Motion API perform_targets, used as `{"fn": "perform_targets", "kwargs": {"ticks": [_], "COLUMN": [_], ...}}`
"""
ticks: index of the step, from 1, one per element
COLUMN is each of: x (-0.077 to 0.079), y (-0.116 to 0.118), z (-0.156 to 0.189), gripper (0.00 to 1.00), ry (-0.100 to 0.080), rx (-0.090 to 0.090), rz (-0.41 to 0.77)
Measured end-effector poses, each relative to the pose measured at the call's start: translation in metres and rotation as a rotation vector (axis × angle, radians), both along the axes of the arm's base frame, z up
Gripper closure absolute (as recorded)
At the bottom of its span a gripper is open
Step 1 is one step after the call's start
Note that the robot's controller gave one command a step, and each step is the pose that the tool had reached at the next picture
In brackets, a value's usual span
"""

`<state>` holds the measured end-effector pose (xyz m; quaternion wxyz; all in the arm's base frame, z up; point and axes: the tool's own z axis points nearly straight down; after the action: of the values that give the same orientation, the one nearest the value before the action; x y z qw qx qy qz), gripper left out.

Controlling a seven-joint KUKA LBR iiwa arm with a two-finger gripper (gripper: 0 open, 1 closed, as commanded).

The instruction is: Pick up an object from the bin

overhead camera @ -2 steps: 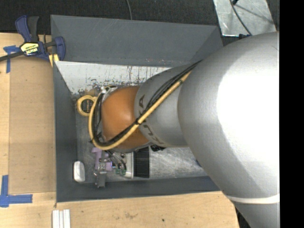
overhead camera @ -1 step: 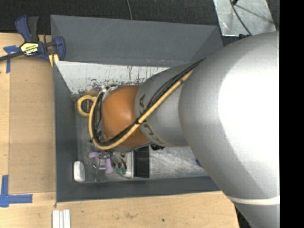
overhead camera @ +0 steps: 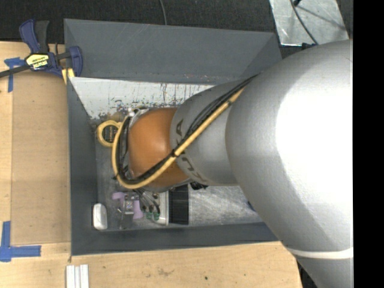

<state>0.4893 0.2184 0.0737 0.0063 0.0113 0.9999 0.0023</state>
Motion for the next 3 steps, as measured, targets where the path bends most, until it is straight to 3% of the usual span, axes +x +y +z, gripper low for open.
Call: {"fn": "perform_targets", "kwargs": {"ticks": [3], "x": [-0.002], "y": [-0.001], "z": [0.023], "gripper": [1.00], "ry": [0.014], "rx": [-0.005], "rz": [0.000]}}
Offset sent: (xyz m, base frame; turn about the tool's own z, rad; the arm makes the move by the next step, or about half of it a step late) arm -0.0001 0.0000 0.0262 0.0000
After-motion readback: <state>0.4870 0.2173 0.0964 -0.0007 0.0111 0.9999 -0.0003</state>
